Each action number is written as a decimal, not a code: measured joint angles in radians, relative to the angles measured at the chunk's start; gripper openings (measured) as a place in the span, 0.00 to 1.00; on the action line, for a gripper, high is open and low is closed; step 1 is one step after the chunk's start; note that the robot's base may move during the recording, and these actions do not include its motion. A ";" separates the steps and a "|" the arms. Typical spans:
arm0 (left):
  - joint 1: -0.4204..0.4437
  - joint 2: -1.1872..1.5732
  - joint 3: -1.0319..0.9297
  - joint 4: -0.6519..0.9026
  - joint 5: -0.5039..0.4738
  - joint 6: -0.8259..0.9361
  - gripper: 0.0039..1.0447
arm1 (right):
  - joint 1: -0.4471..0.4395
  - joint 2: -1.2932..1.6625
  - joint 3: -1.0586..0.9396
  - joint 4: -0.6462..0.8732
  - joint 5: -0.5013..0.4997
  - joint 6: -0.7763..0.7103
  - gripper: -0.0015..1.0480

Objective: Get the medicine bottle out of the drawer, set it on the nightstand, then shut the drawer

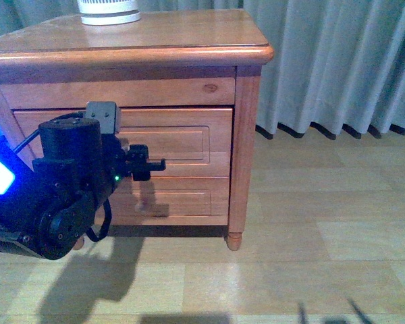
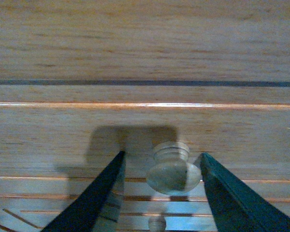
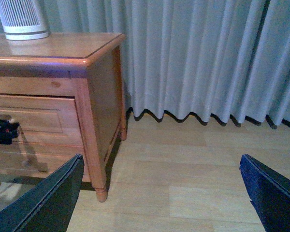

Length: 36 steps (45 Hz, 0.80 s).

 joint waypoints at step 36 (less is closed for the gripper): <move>-0.014 -0.206 -0.461 0.205 0.039 -0.026 0.24 | 0.000 0.000 0.000 0.000 0.000 0.000 0.93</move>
